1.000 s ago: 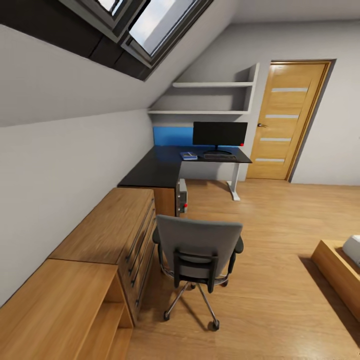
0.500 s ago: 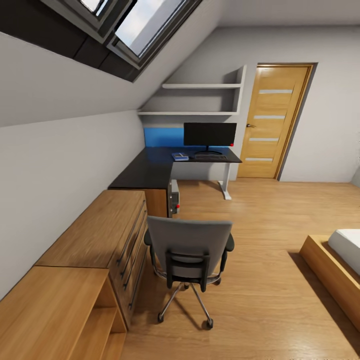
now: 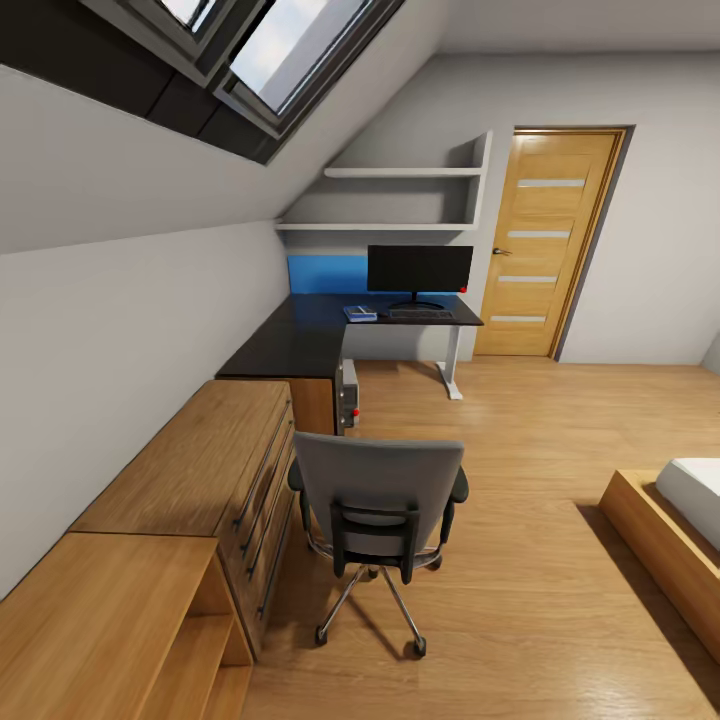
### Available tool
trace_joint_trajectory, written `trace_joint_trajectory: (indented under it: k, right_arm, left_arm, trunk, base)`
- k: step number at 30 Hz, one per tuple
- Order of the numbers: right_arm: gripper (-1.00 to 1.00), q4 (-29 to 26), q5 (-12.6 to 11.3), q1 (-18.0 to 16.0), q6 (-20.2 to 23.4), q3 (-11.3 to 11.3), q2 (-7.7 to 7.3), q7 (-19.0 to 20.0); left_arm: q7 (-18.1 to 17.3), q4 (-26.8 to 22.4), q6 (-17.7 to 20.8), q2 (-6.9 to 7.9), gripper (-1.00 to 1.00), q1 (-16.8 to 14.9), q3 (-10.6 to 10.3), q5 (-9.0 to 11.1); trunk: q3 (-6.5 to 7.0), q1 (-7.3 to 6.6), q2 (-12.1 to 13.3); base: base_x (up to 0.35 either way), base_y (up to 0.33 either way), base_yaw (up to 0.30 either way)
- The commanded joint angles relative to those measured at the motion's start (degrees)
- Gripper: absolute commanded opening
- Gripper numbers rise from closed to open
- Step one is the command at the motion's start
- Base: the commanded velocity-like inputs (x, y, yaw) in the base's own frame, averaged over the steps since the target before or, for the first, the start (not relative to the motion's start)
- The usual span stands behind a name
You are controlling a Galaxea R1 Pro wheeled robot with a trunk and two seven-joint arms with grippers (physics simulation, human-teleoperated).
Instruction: In the bedroom, organize the workspace by keeping the computer under the desk, ensuring the monitor is on the desk, placing the keyboard on the desk next to the monitor, placing the mouse on the desk next to the keyboard, moving the folder from the swivel chair onto the desk next to the mouse, stacking the notebook on top of the folder with the pen on top of the notebook, and positioning the swivel chair next to the desk.
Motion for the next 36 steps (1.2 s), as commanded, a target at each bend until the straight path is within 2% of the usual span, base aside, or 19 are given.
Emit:
trace_joint_trajectory:
  k: [1,12,18,31,36]
  right_arm:
    - [1.0,0.03,-0.22,-0.03,-0.09,0.51,-0.09,-0.35]
    - [1.0,-0.01,-0.22,-0.03,0.03,0.51,-1.57,-0.29]
    - [1.0,-0.03,-0.22,-0.03,0.11,0.51,-1.85,-0.28]
    - [1.0,-0.04,-0.22,-0.03,0.03,0.47,-1.92,-0.28]
    - [1.0,-0.04,-0.16,-0.03,-0.01,0.61,-1.93,-0.12]
  left_arm:
    - [0.23,-0.11,-0.06,0.0,1.0,0.01,-0.49,0.48]
    - [0.28,-0.09,-0.12,0.0,1.0,0.01,-0.34,0.56]
    - [0.44,-0.14,-0.2,-0.03,1.0,0.01,-0.3,0.57]
    - [0.61,-0.16,0.37,0.02,1.0,0.01,-0.34,0.61]
    - [0.58,-0.21,1.99,-0.02,1.0,-0.03,-0.34,0.65]
  trunk:
    - [-0.05,0.0,-0.04]
    - [-0.05,0.0,-0.04]
    - [-0.05,0.0,-0.04]
    - [-2.39,2.86,-5.25]
    - [-3.33,3.96,-7.26]
  base:
    - [0.0,0.0,-0.001]
    - [0.0,0.0,0.0]
    - [0.0,0.0,0.0]
    - [0.0,0.0,0.0]
    - [0.0,0.0,-0.029]
